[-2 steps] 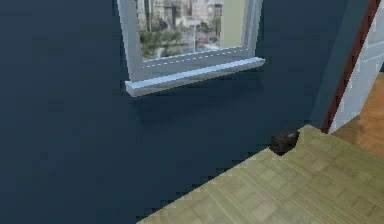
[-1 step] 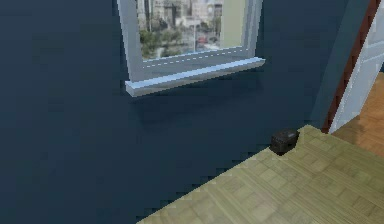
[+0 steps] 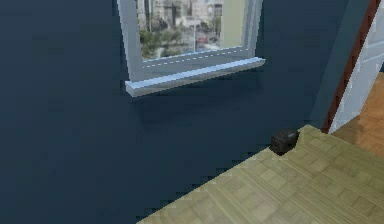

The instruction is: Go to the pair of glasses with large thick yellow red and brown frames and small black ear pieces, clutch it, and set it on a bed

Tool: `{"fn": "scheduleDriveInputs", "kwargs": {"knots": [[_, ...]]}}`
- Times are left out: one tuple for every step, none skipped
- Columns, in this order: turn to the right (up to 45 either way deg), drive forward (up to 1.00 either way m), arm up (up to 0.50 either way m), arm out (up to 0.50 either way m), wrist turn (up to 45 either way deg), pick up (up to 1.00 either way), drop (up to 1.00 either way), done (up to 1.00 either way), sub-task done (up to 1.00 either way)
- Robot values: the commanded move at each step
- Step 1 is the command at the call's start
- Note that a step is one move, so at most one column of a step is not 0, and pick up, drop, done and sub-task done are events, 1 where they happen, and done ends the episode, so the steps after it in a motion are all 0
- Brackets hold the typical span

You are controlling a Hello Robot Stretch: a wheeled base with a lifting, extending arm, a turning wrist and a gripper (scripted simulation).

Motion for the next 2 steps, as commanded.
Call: {"fn": "scheduleDriveInputs", "kwargs": {"knots": [[0.0,0.00,0.00,0.00,45.0,0.00,0.00,0.00,0.00],[0.0,0.00,0.00,0.00,45.0,0.00,0.00,0.00,0.00]]}}
